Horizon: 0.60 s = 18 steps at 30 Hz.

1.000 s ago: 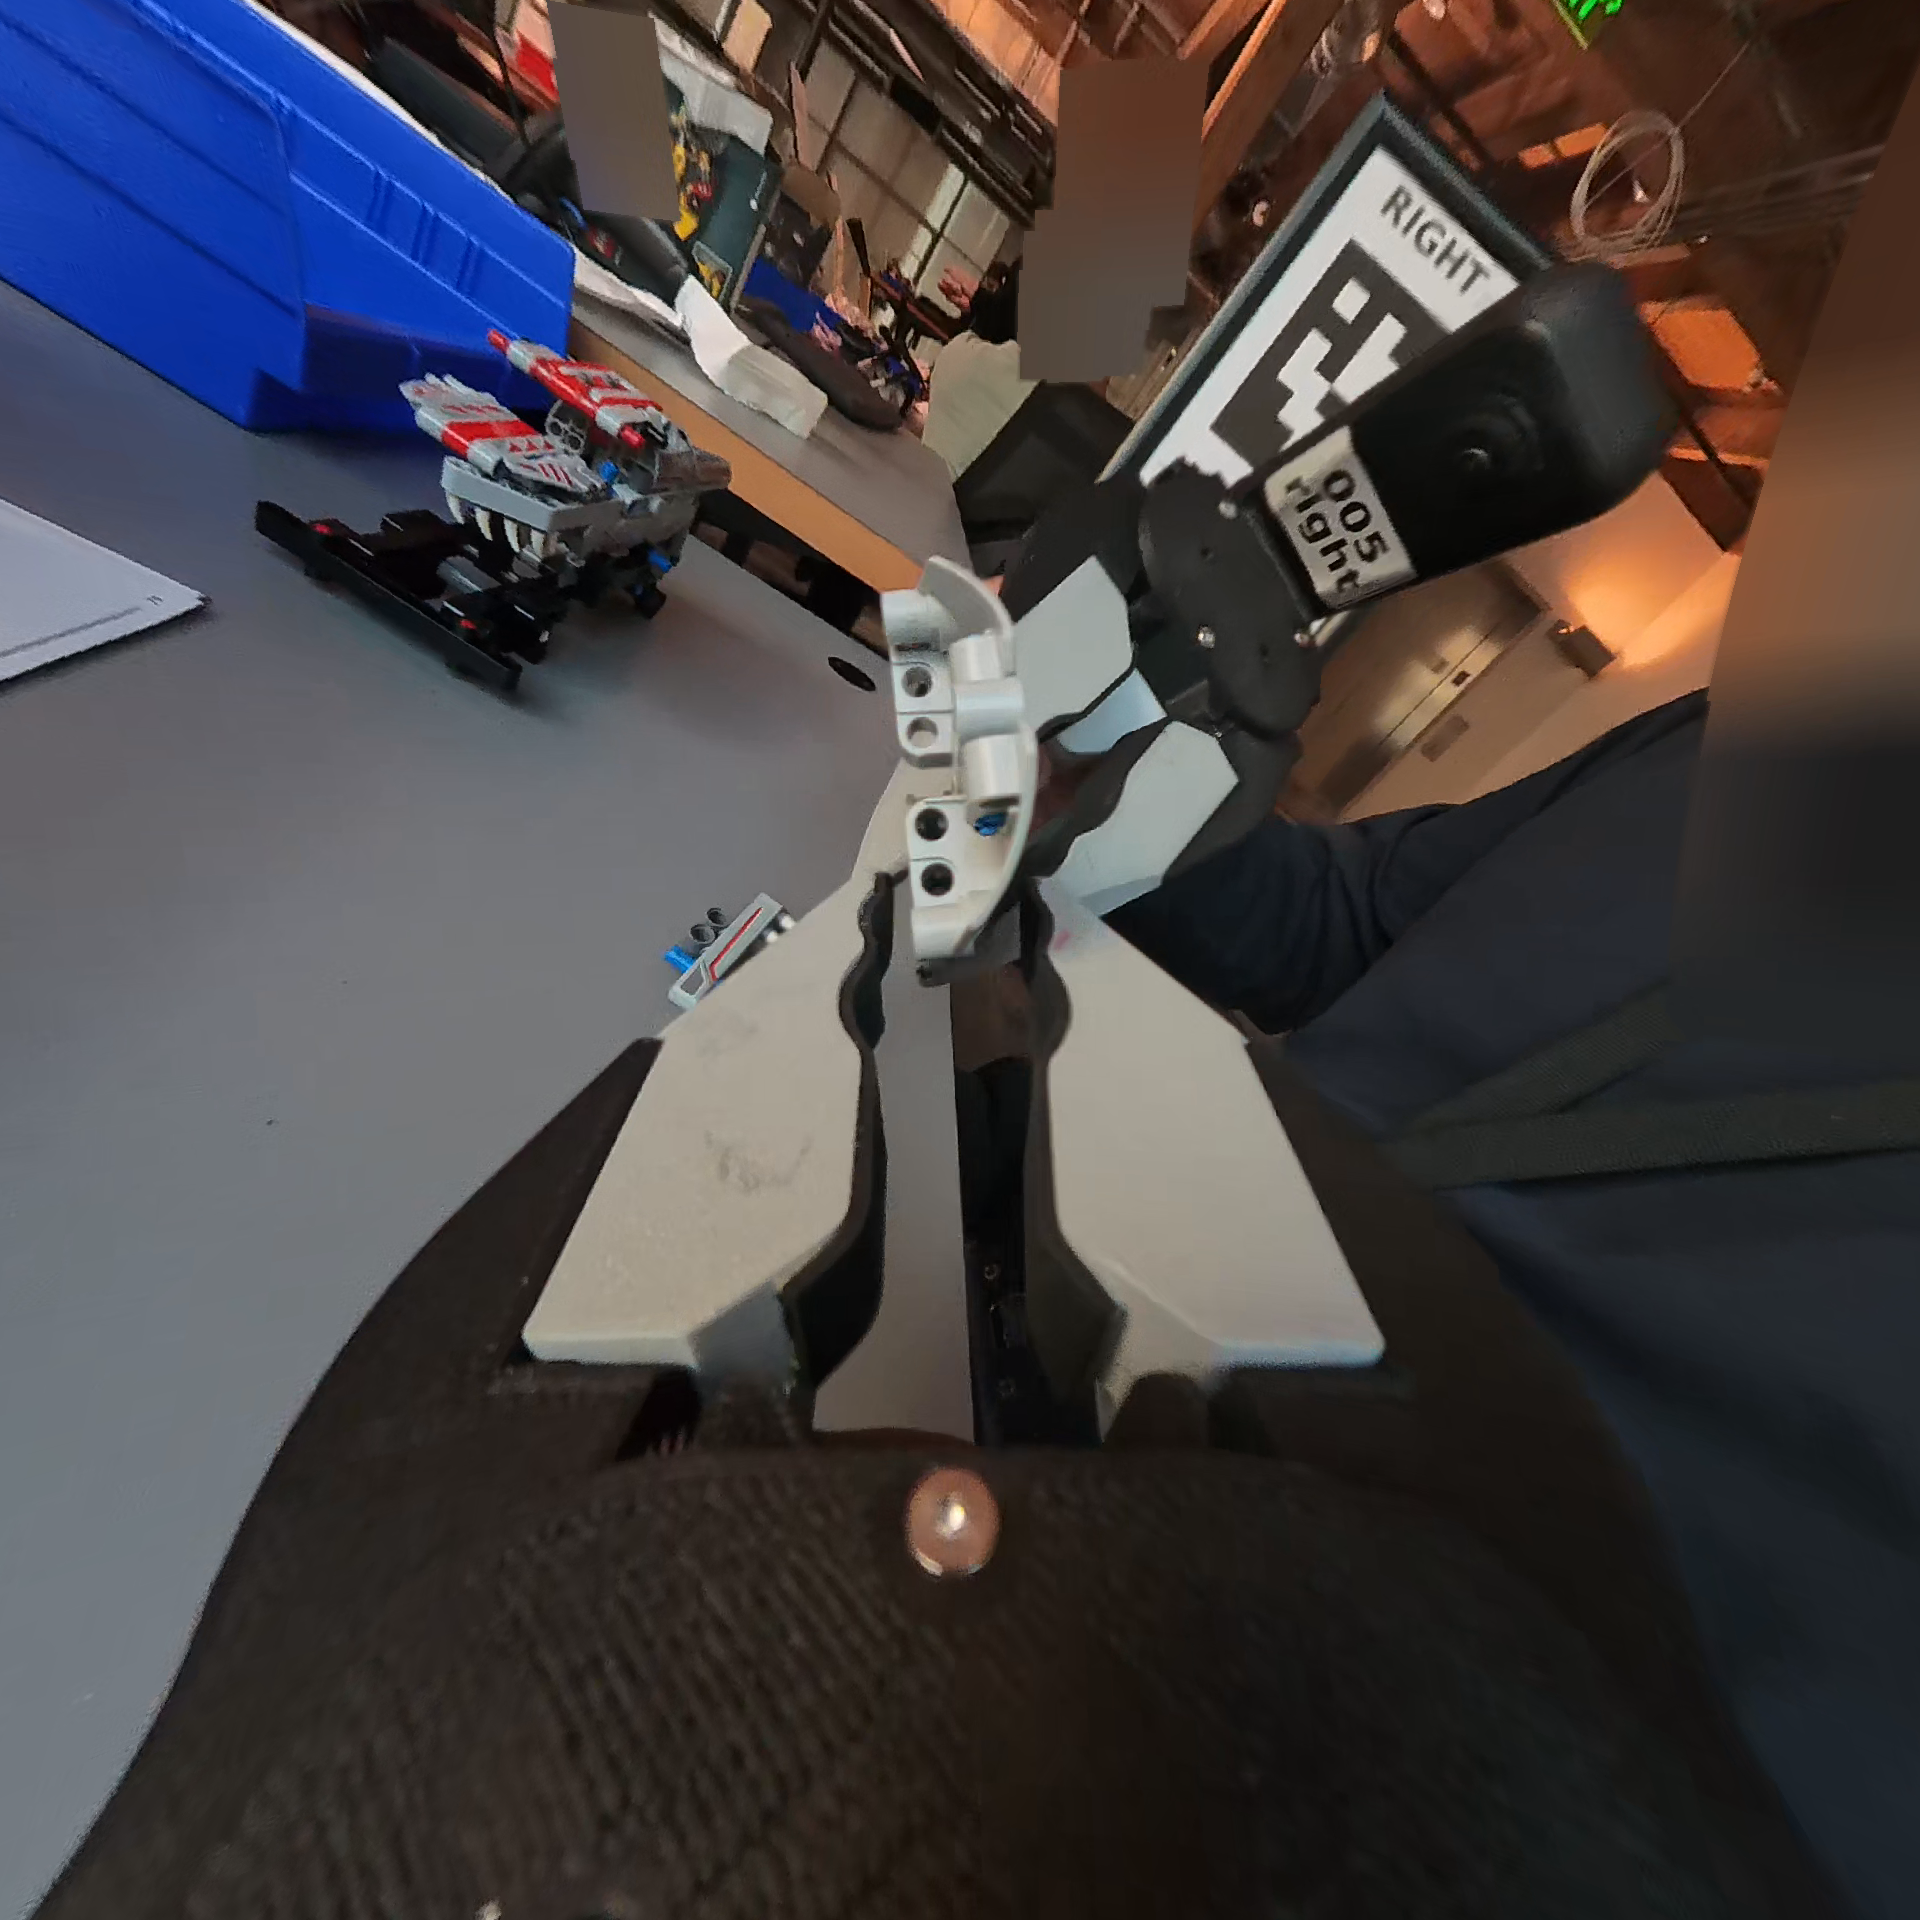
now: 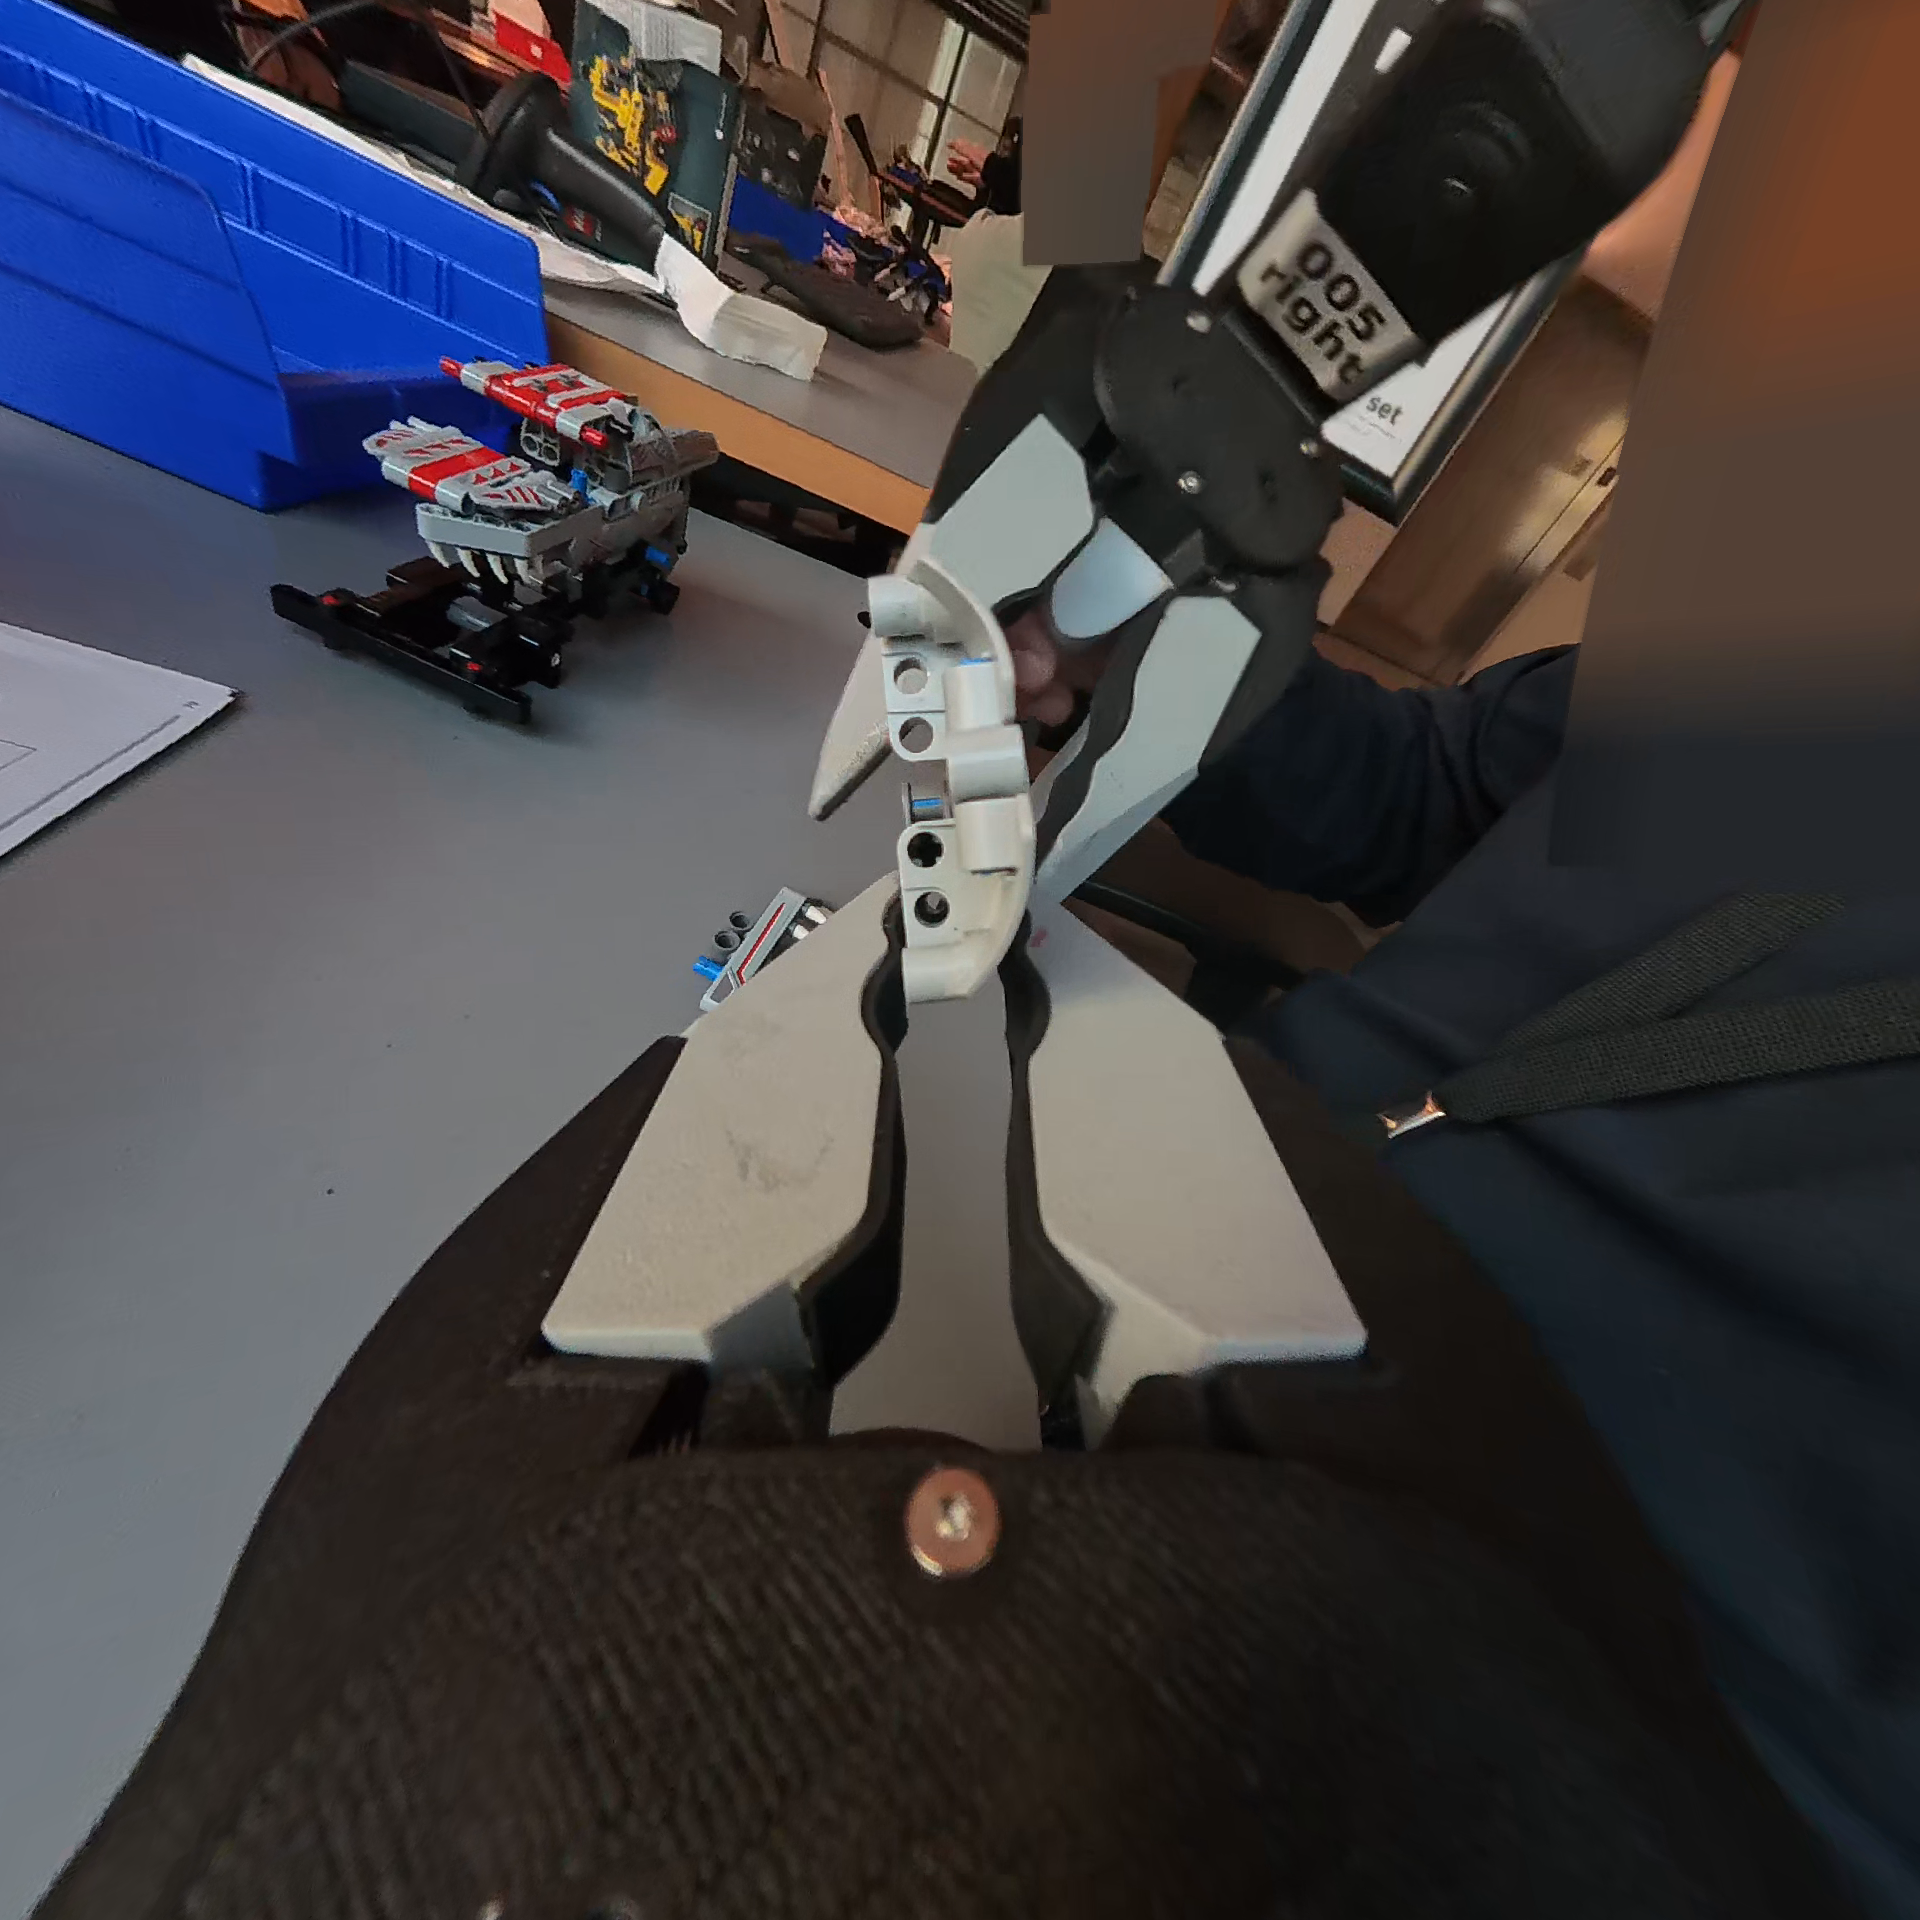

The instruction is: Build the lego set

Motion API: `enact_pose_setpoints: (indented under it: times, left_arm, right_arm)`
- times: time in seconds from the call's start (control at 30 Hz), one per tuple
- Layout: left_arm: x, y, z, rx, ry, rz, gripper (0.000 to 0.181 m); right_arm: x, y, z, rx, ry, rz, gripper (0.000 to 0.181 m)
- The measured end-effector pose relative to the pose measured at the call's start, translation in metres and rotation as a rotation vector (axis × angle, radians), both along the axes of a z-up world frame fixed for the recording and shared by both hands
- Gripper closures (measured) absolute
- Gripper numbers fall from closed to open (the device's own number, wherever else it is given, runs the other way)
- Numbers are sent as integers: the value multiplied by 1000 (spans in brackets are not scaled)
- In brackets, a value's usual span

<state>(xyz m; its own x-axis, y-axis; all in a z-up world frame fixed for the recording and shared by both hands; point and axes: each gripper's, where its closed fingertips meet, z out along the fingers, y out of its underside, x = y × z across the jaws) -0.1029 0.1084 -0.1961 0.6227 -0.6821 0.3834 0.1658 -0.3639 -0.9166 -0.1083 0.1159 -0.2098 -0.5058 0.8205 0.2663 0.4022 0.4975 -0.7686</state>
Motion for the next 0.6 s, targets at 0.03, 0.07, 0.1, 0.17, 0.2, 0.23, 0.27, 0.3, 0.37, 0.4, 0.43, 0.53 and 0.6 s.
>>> enact_pose_setpoints:
  times: [0.03, 0.07, 0.1, 0.17, 0.2, 0.23, 0.27, 0.3, 0.37, 0.4, 0.43, 0.53, 0.6]
  left_arm:
    - [1, -1, 0, 7, 7, -4, 169]
    - [1, -1, 1, 17, 11, -4, 170]
    - [2, -1, 2, 27, 9, -7, 170]
    - [2, -1, 3, 34, 3, -10, 169]
    - [2, -1, 4, 39, 0, -11, 169]
    - [3, -2, 5, 45, -3, -17, 169]
    - [3, -2, 5, 46, -4, -17, 169]
    - [3, -2, 6, 42, -10, -15, 168]
    - [3, -2, 8, 43, -30, -13, 164]
    - [3, -1, 10, 50, -39, -10, 164]
    - [3, -1, 11, 56, -44, -8, 164]
    - [3, -1, 11, 62, -49, -9, 165]
    - [5, -3, 12, 68, -59, -29, 165]
  right_arm:
    - [1, -1, 1, -47, -7, 8, 144]
    - [2, -1, 2, -89, -5, 14, 147]
    - [3, -2, 4, -129, -6, 27, 157]
    - [4, -4, 3, -187, -22, 41, 166]
    - [4, -4, 1, -204, -34, 42, 167]
    - [4, -4, 0, -220, -39, 45, 172]
    - [4, -5, 1, -235, -42, 49, 170]
    - [5, -5, 1, -248, -47, 53, 171]
    - [6, -7, 5, -283, -51, 65, 177]
    - [5, -7, 7, -296, -50, 66, 177]
    - [5, -7, 7, -306, -51, 66, 176]
    - [5, -8, 7, -350, -67, 69, 176]
    - [6, -11, 7, -387, -67, 88, 177]
